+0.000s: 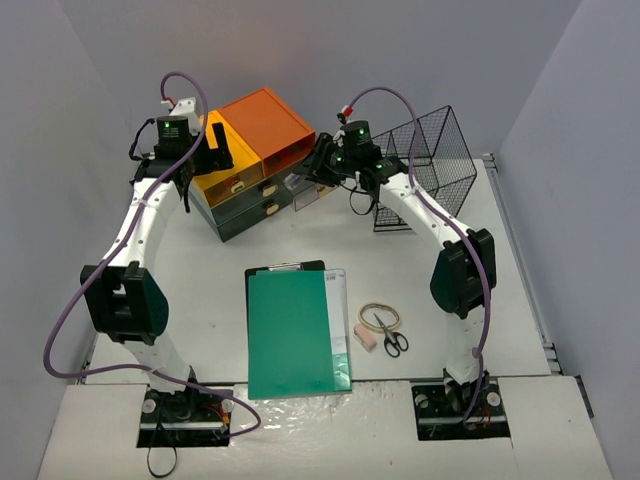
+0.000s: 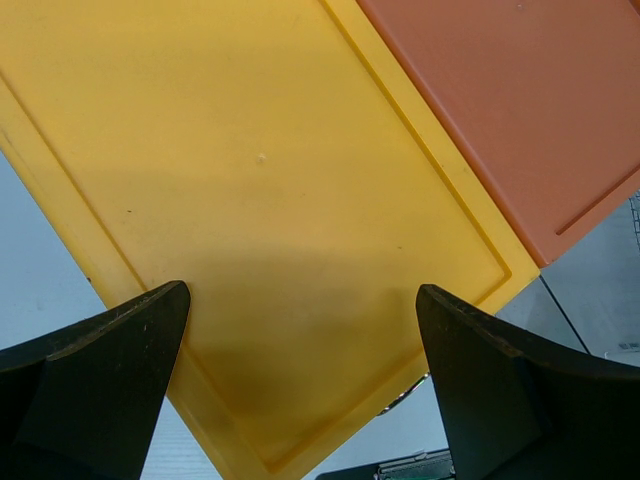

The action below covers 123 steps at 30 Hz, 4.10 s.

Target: Organize the desk

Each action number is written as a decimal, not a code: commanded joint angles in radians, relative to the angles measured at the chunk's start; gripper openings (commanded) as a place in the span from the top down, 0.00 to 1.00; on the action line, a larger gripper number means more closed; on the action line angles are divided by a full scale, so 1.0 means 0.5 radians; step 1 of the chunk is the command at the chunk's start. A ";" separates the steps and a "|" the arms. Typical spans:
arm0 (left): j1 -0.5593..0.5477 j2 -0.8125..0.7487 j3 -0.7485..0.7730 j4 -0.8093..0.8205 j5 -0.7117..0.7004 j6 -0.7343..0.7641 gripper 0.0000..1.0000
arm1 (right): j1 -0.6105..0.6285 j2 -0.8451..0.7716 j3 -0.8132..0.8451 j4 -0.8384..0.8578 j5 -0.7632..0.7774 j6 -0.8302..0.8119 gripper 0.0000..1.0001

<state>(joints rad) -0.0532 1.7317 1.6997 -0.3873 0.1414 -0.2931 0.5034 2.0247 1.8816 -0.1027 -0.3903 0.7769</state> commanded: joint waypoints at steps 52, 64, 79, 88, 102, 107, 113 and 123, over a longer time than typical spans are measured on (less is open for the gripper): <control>0.054 -0.073 -0.095 -0.192 -0.055 -0.015 0.03 | -0.159 -0.229 0.237 -0.376 0.490 -0.308 0.36; 0.054 -0.052 -0.071 -0.201 -0.053 -0.012 0.03 | -0.110 -0.701 -0.548 -0.417 0.701 -0.351 0.38; 0.053 -0.055 -0.090 -0.200 -0.062 -0.007 0.03 | 0.015 -0.260 -0.250 -0.365 0.920 -0.373 0.55; 0.054 -0.037 -0.111 -0.204 -0.080 -0.003 0.03 | 0.018 -0.056 -0.036 -0.365 0.906 -0.388 0.55; 0.050 -0.050 -0.178 -0.200 -0.085 0.008 0.03 | 0.036 0.387 0.583 -0.365 0.802 -0.486 0.50; 0.048 -0.052 -0.185 -0.213 -0.096 0.016 0.03 | 0.037 0.584 0.894 -0.362 0.728 -0.477 0.49; 0.048 -0.052 -0.201 -0.219 -0.099 0.022 0.03 | 0.038 0.699 1.087 -0.294 0.681 -0.467 0.47; 0.045 -0.040 -0.171 -0.264 -0.120 0.039 0.03 | 0.045 0.767 1.042 0.041 0.565 -0.399 0.41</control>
<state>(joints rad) -0.0521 1.7039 1.6394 -0.3328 0.1486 -0.2716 0.5114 2.4177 2.3714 -0.2525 -0.0479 0.5518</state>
